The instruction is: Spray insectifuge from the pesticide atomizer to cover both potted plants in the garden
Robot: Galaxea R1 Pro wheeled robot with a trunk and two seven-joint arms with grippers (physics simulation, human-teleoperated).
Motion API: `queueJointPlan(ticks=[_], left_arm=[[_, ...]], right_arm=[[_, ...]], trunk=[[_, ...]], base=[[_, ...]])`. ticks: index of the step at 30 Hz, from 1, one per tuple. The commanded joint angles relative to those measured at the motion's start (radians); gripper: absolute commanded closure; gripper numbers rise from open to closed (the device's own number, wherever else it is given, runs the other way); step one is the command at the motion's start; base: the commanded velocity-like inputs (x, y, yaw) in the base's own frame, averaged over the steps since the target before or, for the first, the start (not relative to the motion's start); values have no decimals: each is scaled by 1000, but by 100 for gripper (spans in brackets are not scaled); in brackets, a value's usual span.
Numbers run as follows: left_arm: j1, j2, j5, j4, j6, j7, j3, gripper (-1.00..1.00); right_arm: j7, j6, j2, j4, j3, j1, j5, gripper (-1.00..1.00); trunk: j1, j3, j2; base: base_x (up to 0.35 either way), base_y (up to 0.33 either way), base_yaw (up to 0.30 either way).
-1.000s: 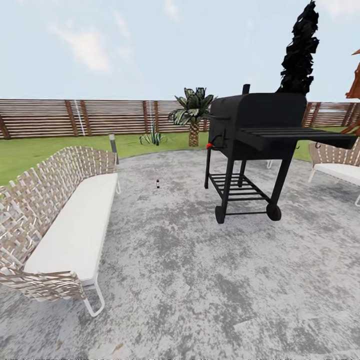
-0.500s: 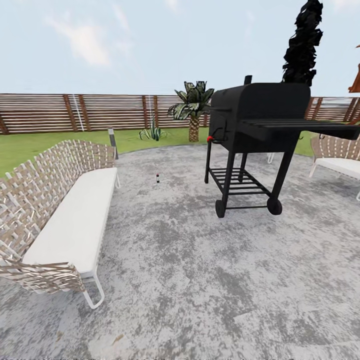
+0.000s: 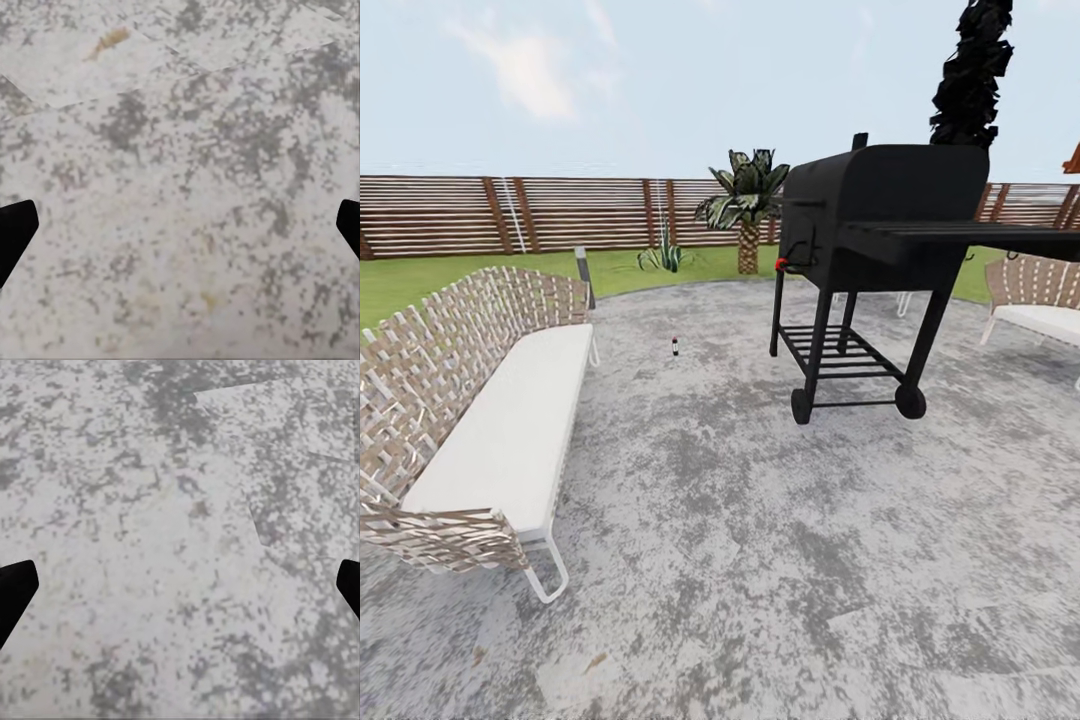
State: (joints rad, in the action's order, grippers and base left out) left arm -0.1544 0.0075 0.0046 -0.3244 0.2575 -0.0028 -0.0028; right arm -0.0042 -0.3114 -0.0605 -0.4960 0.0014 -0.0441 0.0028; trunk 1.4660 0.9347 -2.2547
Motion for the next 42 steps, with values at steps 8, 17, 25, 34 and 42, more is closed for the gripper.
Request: queueJointPlan(ticks=[8, 17, 25, 34, 42], left_arm=[[0, 0, 1, 0, 3, 0, 0, -100], [0, 0, -3, 0, 3, 0, 0, -100], [0, 0, -3, 0, 3, 0, -1, -100], [0, 0, -2, 0, 3, 0, 0, -100], [0, 0, -2, 1, 3, 0, 0, -100]], right_arm=[[0, -3, 0, 1, -1, 0, 0, -100], [0, -3, -1, 0, 1, 0, 0, -100], [0, -3, 0, 1, -2, 0, 0, -100], [0, -3, 0, 0, -6, 0, 0, -100], [-1, -3, -1, 0, -5, -1, 0, -100]], trunk=[[0, 7, 0], [0, 7, 0], [0, 7, 0], [0, 7, 0], [0, 7, 0]], base=[[0, 0, 0], [242, 0, 0], [334, -55, 0], [333, -129, 0], [333, -126, 4]])
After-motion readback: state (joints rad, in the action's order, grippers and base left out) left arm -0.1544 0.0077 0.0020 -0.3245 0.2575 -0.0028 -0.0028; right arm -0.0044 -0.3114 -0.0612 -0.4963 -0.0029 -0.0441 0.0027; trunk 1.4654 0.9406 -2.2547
